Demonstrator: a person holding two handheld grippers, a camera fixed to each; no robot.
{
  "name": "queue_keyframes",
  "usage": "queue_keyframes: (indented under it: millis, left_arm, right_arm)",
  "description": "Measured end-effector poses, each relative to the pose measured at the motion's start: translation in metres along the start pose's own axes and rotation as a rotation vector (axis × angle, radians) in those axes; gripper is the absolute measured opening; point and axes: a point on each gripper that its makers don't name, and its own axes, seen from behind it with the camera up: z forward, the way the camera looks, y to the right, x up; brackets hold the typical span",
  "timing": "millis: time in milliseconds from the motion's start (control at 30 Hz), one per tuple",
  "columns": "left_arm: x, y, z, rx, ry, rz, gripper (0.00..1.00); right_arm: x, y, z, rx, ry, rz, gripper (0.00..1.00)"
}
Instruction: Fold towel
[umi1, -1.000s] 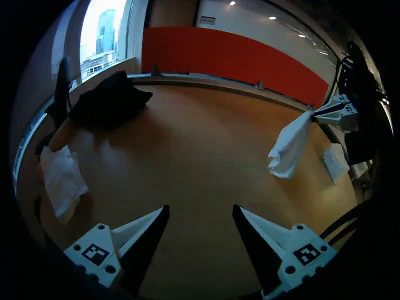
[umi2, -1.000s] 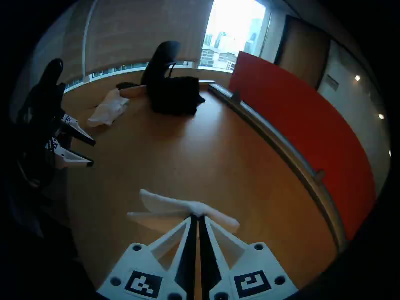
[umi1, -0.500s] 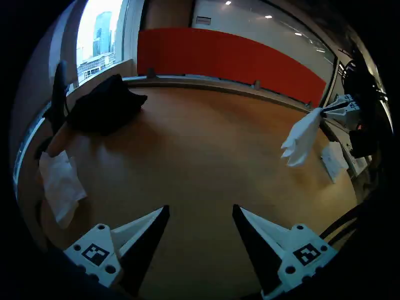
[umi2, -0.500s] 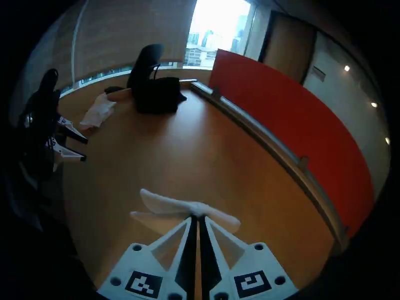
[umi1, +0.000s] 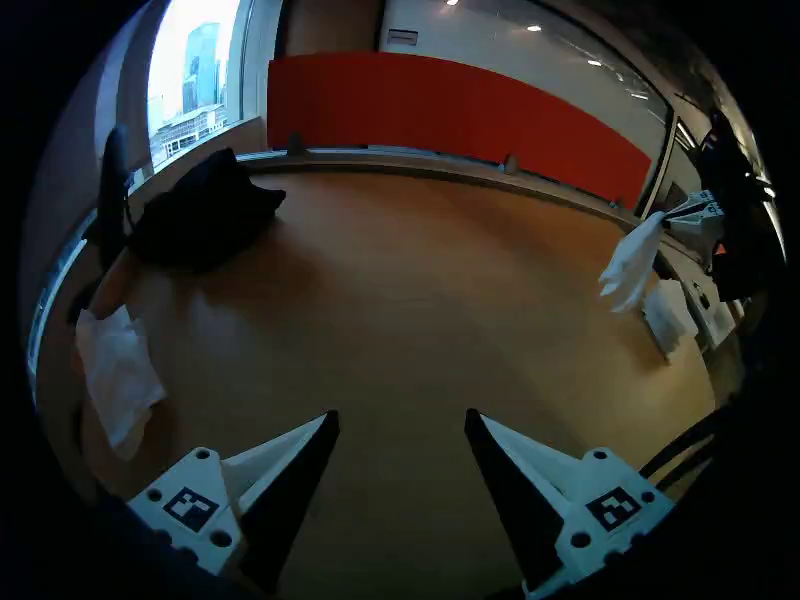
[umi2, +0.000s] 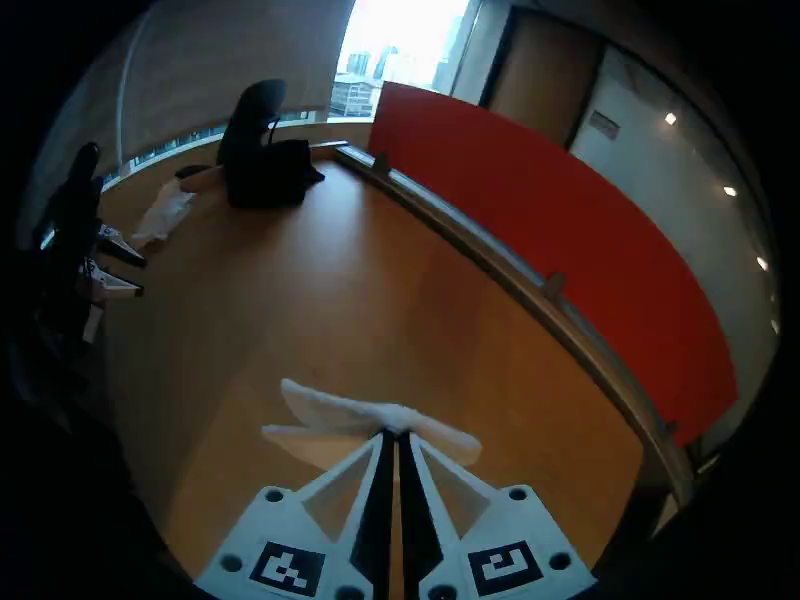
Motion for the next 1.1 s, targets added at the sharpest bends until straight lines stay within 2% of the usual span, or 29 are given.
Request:
queue_keyframes:
  millis: [367, 667, 1100]
  left_arm:
    - [0.004, 0.006, 0.004, 0.007, -0.010, 0.002, 0.94]
    - [0.007, 0.012, 0.007, 0.012, -0.015, 0.011, 0.93]
    - [0.013, 0.022, 0.012, 0.010, -0.022, 0.023, 0.93]
  right_arm:
    - [-0.039, 0.061, -0.024, -0.071, -0.056, 0.017, 0.03]
    - [-0.067, 0.107, -0.039, -0.122, -0.083, 0.076, 0.03]
    - [-0.101, 0.151, -0.070, -0.177, -0.143, 0.085, 0.03]
